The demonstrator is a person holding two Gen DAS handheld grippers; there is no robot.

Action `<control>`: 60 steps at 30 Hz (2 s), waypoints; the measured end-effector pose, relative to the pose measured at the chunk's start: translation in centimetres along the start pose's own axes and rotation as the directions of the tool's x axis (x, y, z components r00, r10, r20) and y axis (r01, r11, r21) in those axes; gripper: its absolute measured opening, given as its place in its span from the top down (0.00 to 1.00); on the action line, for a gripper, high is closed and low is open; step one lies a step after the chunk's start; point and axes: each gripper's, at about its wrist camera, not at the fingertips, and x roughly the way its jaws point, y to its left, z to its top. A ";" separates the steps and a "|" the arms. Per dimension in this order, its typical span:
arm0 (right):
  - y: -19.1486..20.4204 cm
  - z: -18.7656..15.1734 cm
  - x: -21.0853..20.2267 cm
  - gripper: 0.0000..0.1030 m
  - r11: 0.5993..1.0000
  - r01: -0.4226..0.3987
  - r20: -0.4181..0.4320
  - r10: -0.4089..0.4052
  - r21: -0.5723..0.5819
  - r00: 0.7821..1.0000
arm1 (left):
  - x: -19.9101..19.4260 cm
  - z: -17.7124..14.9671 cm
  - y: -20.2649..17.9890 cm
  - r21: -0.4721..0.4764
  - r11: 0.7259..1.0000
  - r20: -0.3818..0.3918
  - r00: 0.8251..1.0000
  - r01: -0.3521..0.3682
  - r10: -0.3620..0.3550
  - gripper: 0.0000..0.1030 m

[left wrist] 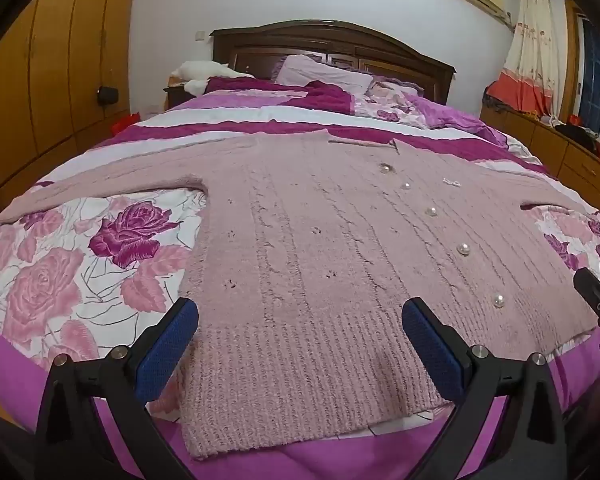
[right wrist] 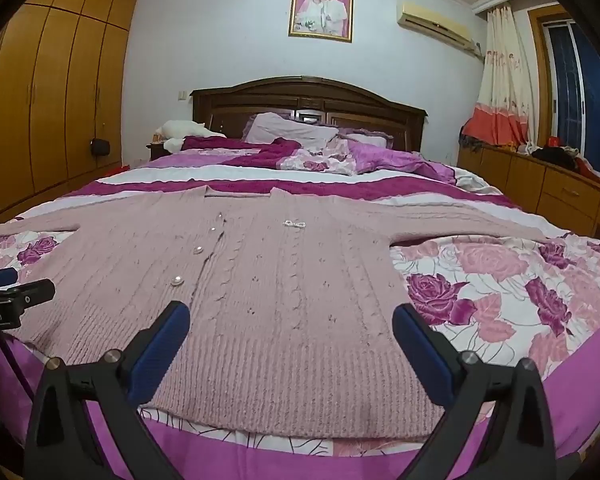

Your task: Fold small clothes

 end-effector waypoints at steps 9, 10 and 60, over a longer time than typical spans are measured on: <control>-0.1 -0.2 -0.1 0.00 1.000 0.011 -0.004 -0.011 0.009 1.000 | -0.1 0.3 1.2 -0.036 0.999 -0.002 1.000 0.008 -0.008 0.18; -0.1 -0.2 -0.1 0.00 1.000 0.010 -0.006 -0.010 0.011 1.000 | -0.1 0.2 1.1 -0.037 0.999 -0.004 1.000 0.006 -0.007 0.18; 0.2 0.0 0.2 0.00 1.000 0.011 -0.020 -0.012 -0.010 1.000 | 0.0 0.4 1.2 -0.032 0.999 -0.009 1.000 -0.005 0.005 0.18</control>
